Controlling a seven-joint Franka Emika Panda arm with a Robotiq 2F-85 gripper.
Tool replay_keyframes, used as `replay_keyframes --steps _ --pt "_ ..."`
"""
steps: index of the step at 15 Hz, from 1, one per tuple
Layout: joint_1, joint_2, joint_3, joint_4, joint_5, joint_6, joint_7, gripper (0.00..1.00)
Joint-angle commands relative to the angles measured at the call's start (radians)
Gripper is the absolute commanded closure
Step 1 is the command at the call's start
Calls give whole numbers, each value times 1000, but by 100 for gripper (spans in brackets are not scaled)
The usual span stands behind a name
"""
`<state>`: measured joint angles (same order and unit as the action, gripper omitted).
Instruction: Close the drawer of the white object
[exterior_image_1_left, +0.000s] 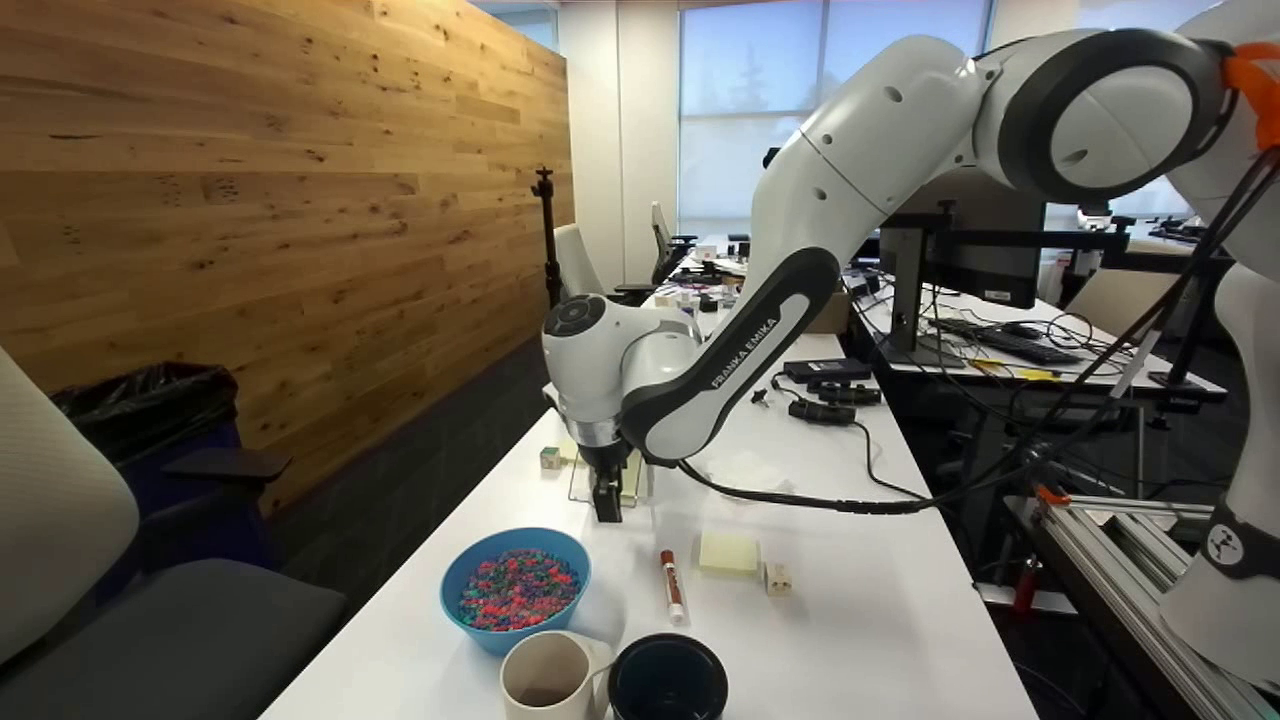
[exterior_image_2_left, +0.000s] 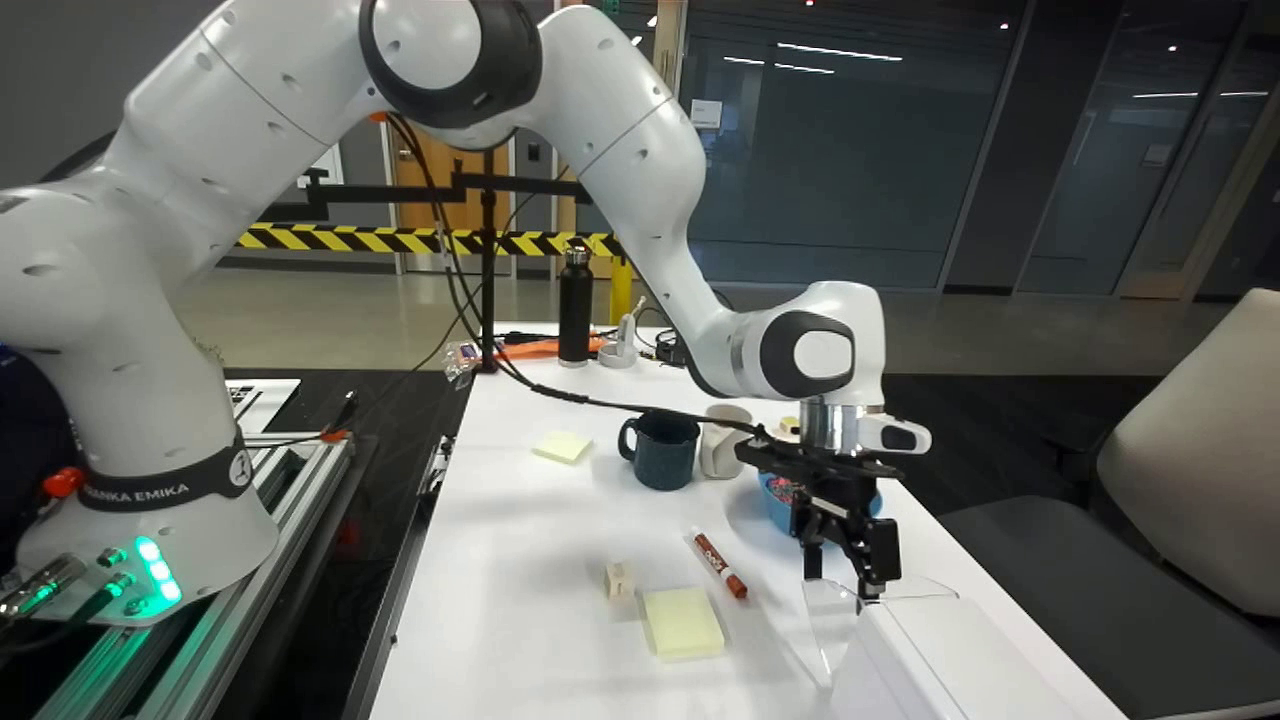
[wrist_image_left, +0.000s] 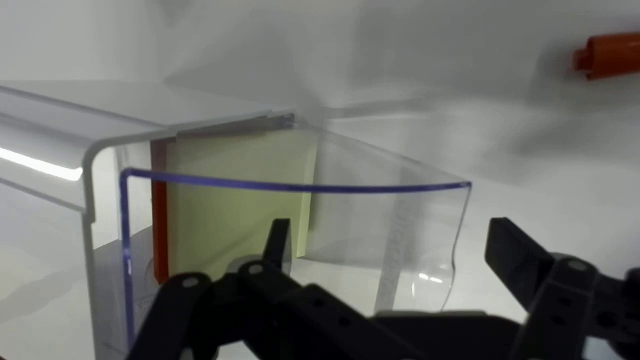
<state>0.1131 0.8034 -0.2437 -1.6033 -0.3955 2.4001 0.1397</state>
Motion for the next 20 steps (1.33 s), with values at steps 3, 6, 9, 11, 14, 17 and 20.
replay_keyframes --steps 3,6,9,11,14,17,20 --pt "19 34 -25 25 -46 10 51 0" --pt "21 39 -30 29 -53 13 54 25" --pt "23 44 -35 35 -63 17 54 43" --pt "23 45 -37 37 -67 17 55 56" --pt "23 46 -39 42 -69 21 55 78" --pt "25 45 -42 46 -71 27 56 98" --pt "29 44 -53 57 -84 28 66 96"
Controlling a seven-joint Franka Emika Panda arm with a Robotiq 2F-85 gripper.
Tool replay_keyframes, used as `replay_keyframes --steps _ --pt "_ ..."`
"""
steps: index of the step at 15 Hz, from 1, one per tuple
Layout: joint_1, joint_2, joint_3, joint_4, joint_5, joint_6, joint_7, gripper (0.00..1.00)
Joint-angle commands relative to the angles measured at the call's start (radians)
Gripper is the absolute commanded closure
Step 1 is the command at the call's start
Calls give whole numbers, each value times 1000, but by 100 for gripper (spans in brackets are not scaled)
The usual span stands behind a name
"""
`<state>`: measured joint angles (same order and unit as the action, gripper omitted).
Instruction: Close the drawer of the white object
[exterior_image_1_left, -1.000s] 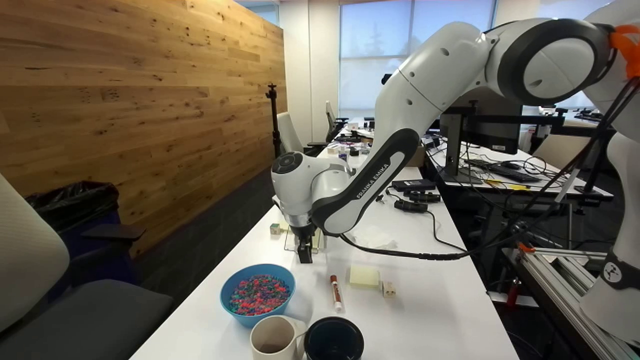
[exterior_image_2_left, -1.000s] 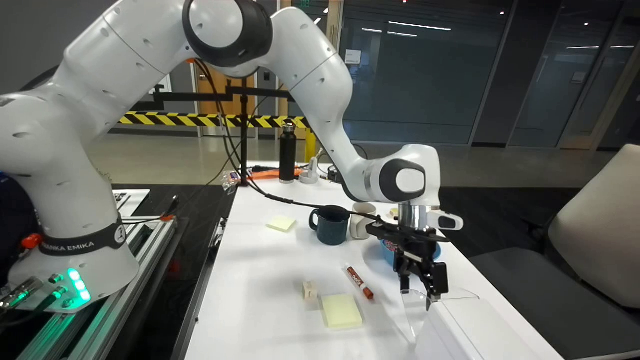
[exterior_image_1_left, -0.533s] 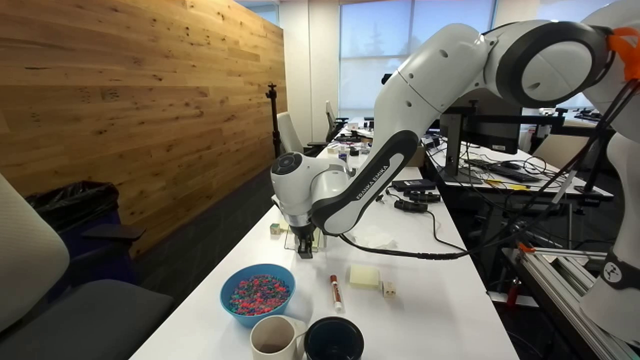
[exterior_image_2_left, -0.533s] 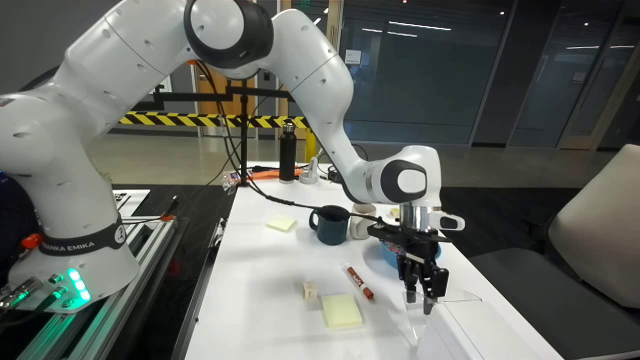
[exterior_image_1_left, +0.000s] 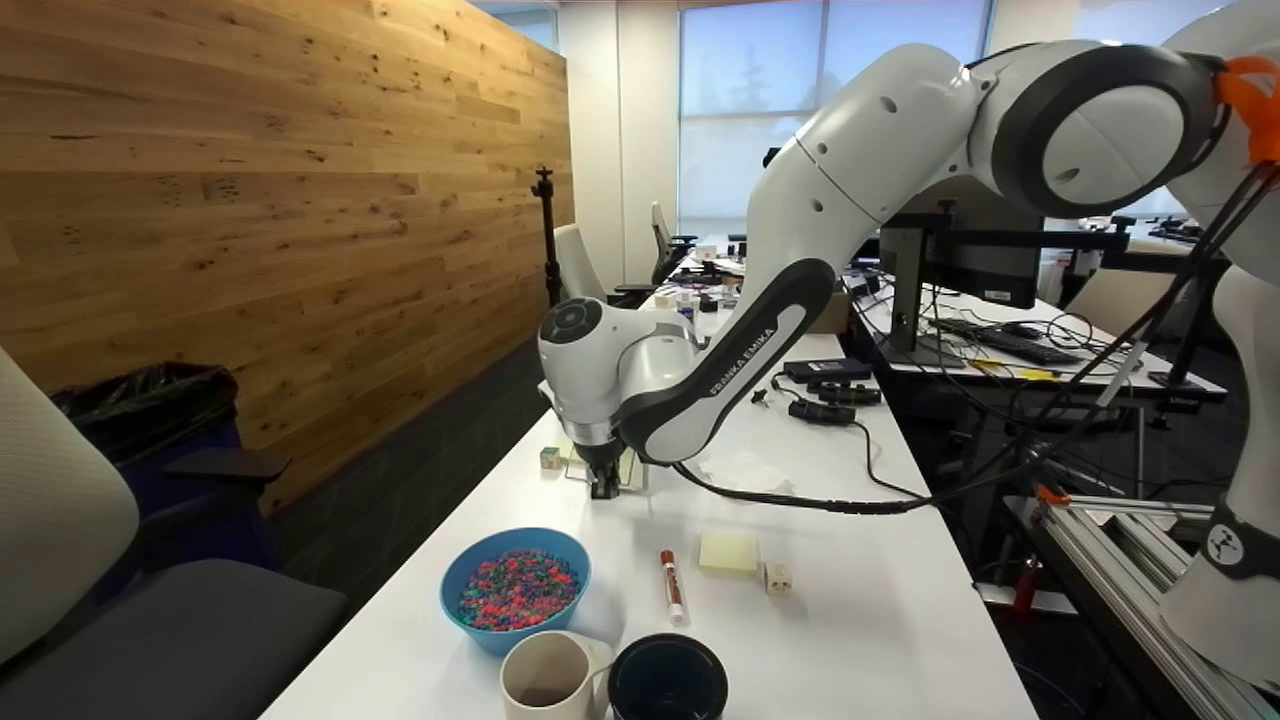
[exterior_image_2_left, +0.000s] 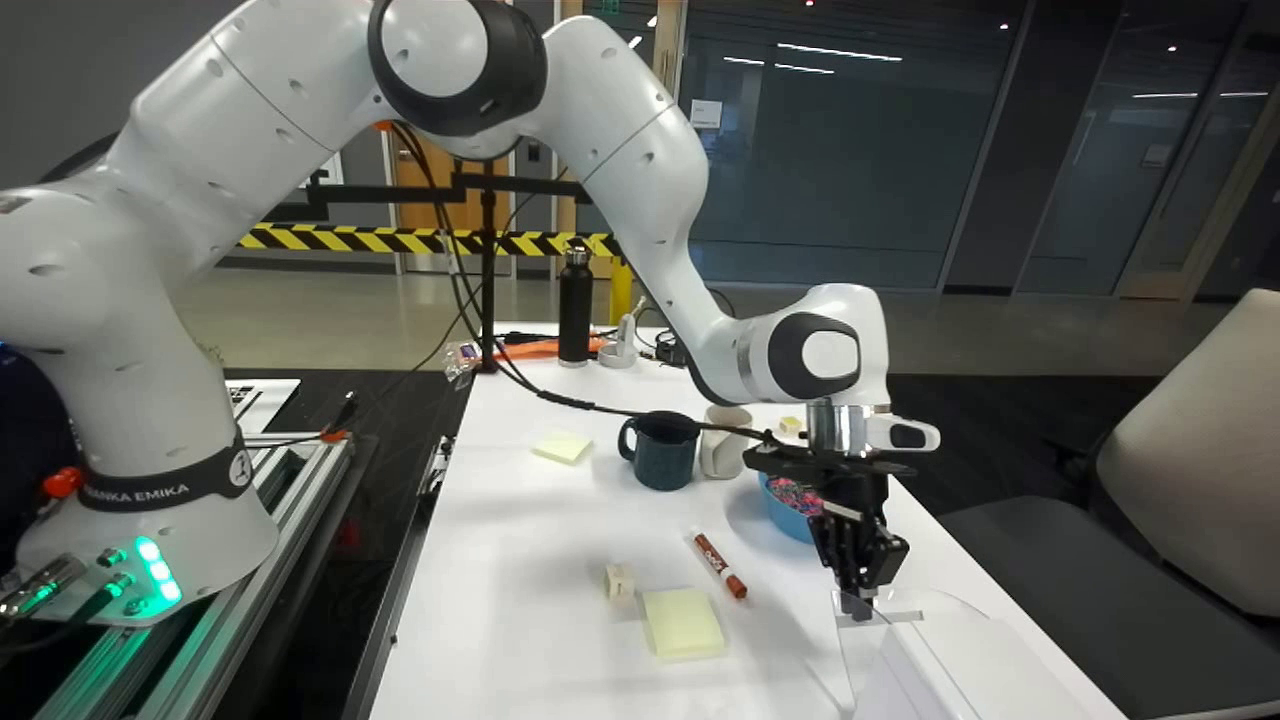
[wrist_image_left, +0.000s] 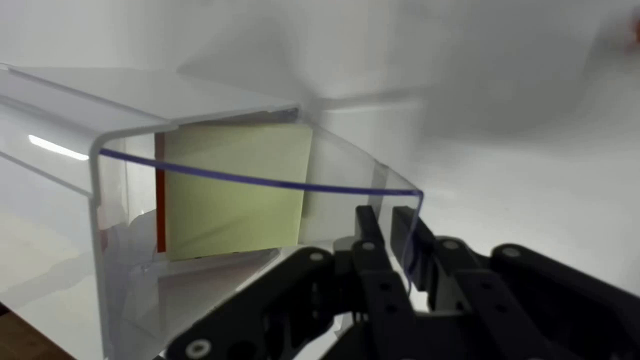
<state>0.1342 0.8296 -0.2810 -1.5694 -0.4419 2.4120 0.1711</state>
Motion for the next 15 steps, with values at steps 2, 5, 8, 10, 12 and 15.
replay_keyframes --steps 2,5,8,10,12,15 --pt "7 17 -19 30 -44 16 39 97" --pt "4 14 -29 43 -51 15 50 98" --pt "1 10 -33 44 -49 16 55 98" --pt "1 6 -36 41 -49 19 59 98" --pt "-2 2 -36 43 -39 12 66 98" --pt "-10 -3 -33 45 -29 6 72 98"
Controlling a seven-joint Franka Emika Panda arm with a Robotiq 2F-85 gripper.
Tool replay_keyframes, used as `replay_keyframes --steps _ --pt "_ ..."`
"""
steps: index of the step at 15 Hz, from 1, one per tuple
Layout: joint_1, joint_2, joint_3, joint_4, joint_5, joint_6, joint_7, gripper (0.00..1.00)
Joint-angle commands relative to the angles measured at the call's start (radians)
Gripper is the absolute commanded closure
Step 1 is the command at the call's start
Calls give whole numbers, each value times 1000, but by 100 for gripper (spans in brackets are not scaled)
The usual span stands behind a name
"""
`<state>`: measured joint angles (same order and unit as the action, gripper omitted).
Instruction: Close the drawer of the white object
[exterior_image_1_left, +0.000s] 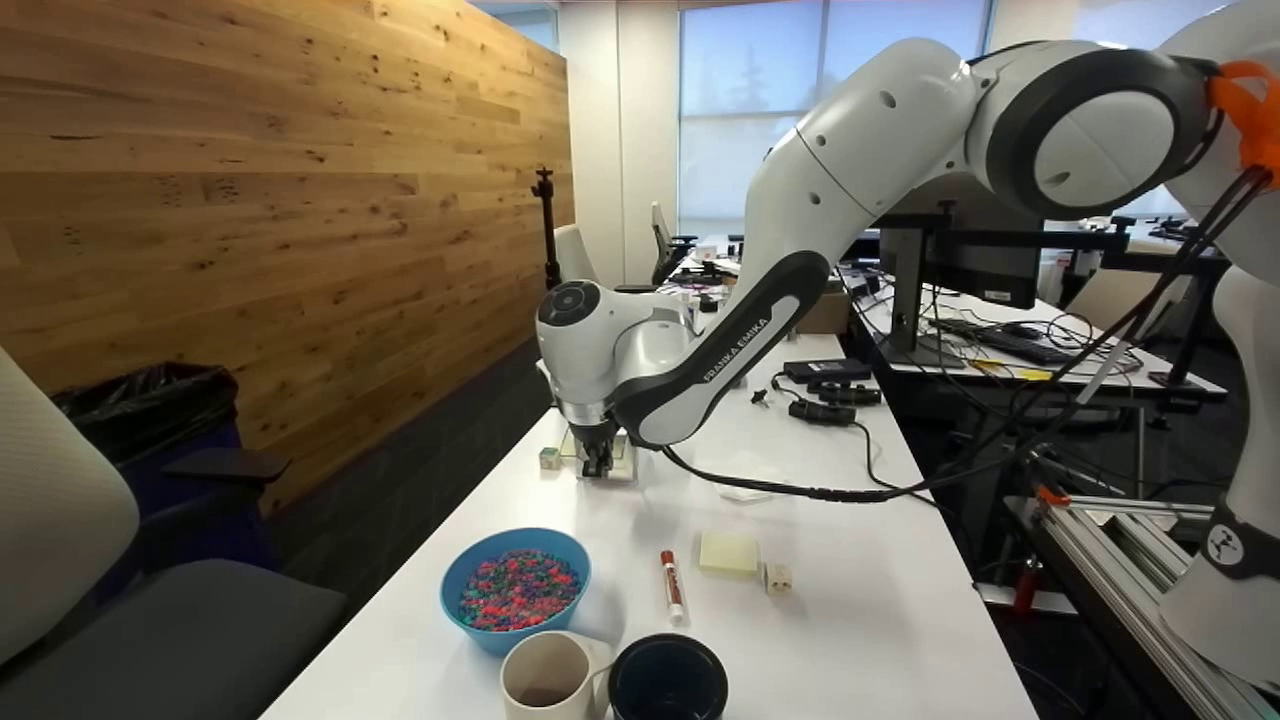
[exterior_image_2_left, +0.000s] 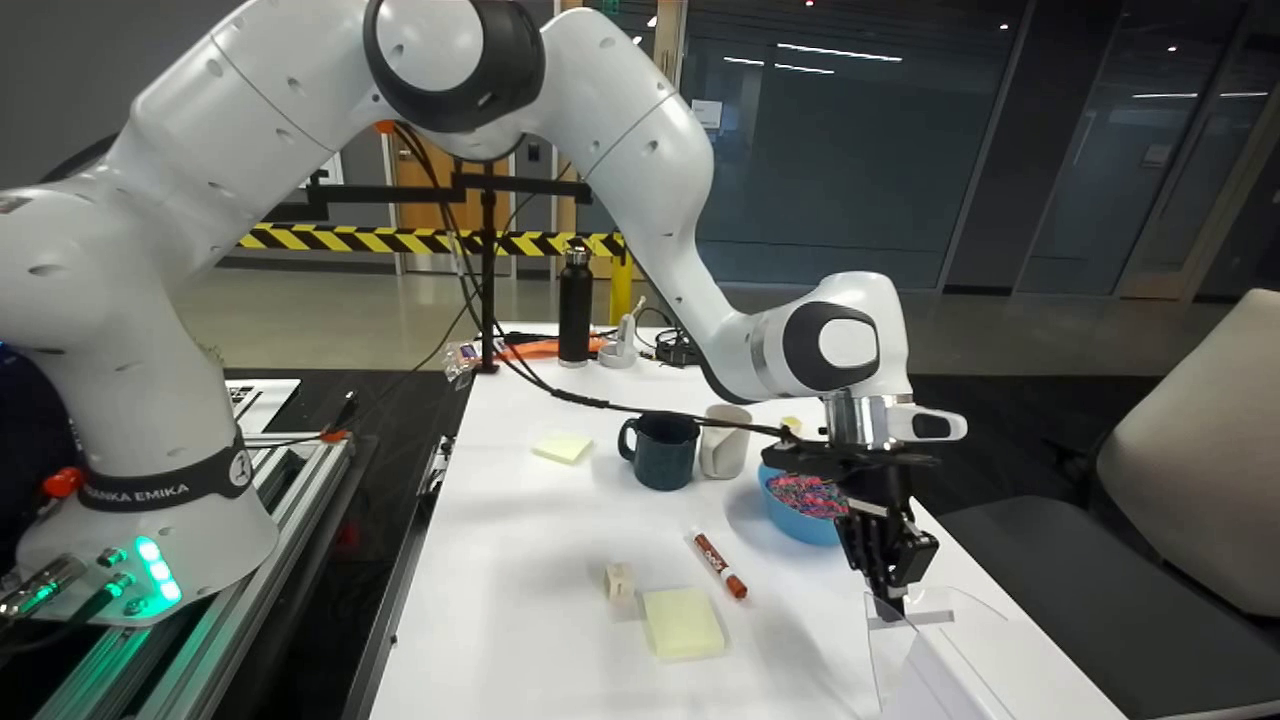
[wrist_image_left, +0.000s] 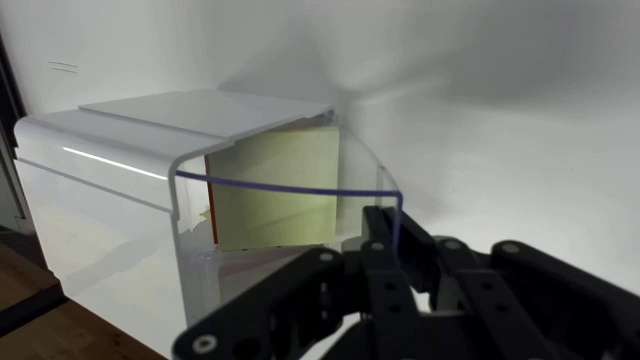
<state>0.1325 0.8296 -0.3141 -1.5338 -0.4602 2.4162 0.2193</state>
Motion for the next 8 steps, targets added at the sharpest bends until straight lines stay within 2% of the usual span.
replay_keyframes --steps 1,8 --pt "-10 -4 -1 10 -10 3 28 98" --pt "-34 -14 6 18 14 -9 33 98"
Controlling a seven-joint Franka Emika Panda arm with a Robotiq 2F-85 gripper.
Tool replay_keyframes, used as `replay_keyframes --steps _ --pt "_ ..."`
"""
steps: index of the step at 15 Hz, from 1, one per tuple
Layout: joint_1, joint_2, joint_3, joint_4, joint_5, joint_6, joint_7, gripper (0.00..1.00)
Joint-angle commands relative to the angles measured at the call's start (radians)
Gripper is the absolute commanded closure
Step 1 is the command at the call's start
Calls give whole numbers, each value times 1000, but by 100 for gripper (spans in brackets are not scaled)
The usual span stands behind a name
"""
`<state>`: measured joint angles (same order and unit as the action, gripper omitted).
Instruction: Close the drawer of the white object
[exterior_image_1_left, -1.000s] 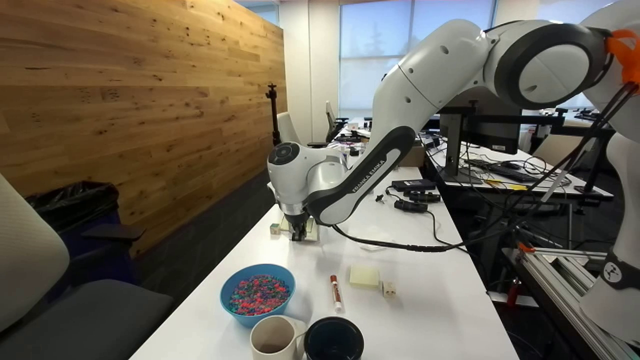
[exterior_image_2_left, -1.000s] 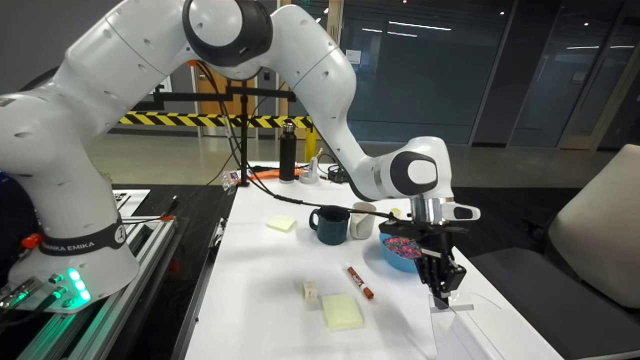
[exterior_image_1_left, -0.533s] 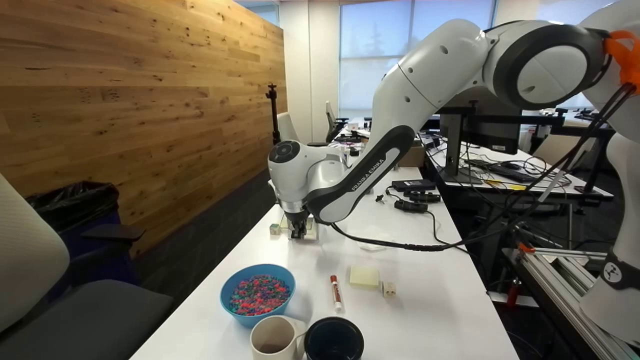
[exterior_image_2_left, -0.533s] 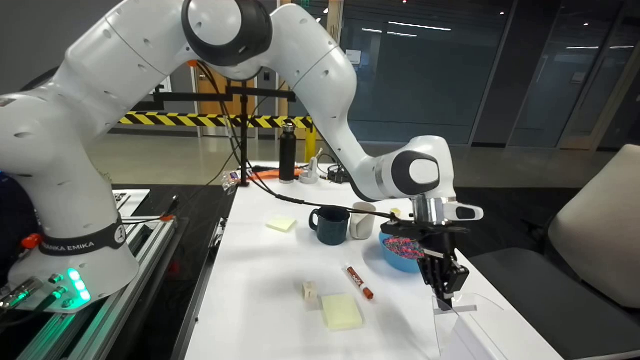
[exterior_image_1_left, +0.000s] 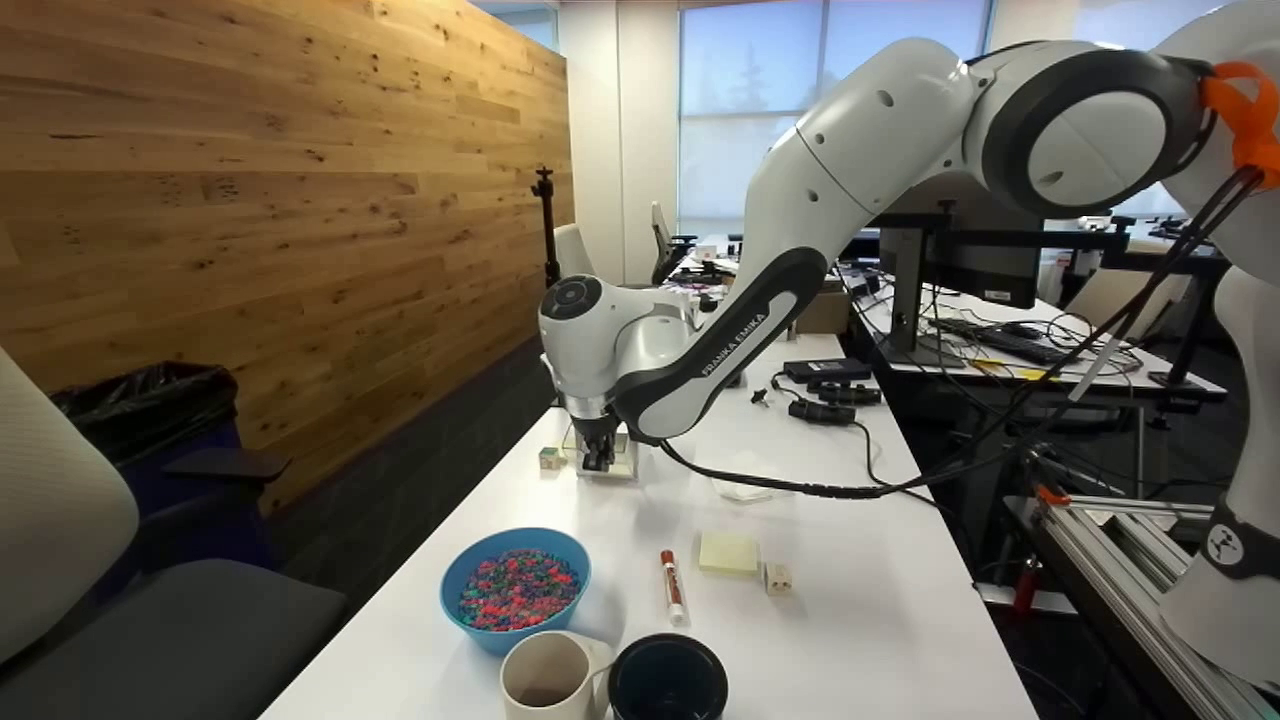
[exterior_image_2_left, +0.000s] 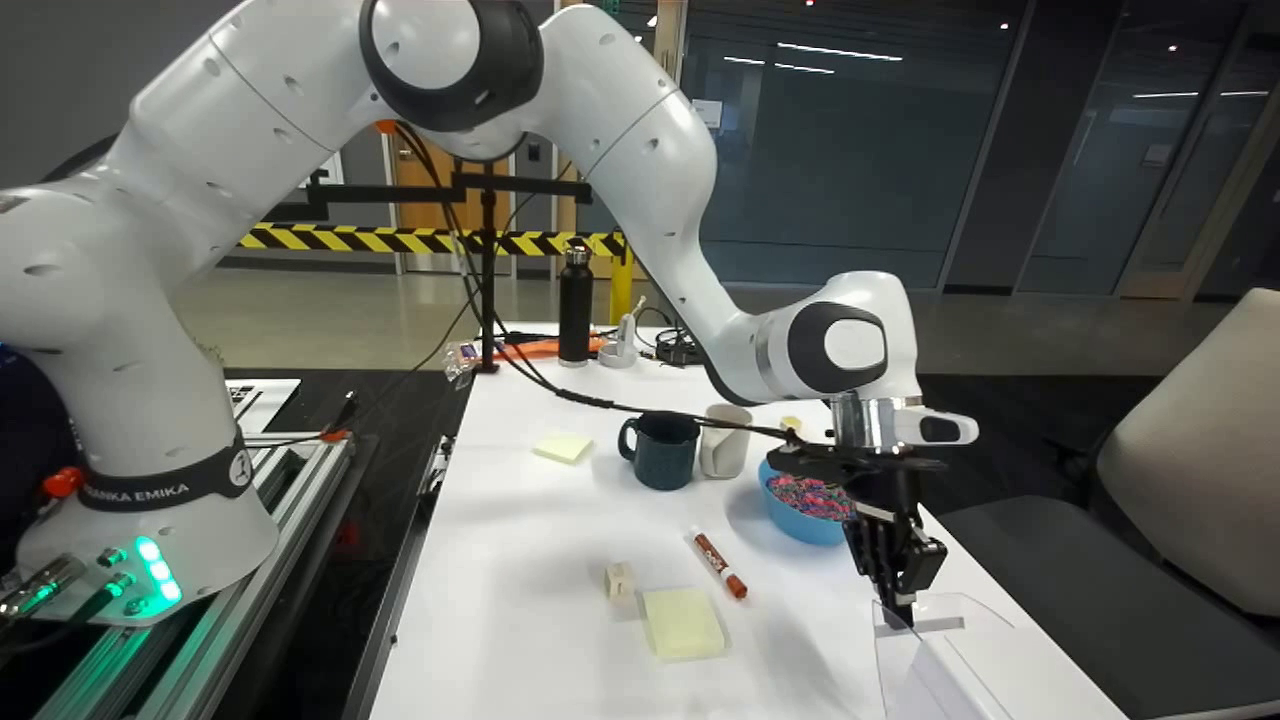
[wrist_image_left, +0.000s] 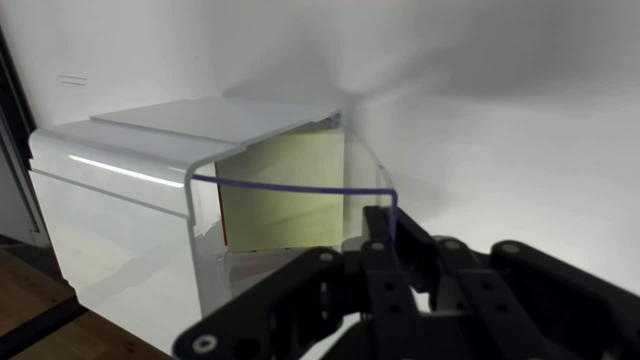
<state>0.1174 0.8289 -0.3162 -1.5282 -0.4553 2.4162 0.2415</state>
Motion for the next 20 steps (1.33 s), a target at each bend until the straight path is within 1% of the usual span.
replay_keyframes --steps 1,3,4,7,10,12,20 --pt "-24 -15 10 14 15 -12 9 98" --pt "-39 -24 22 13 33 -17 2 98" --pt "-53 -32 38 14 58 -31 -10 98" --pt "-111 -47 102 36 167 -86 -48 98" --pt "-148 -54 138 65 245 -131 -51 98" --pt "-161 -53 150 74 272 -137 -45 98" --pt "-178 -57 161 80 325 -133 -31 98"
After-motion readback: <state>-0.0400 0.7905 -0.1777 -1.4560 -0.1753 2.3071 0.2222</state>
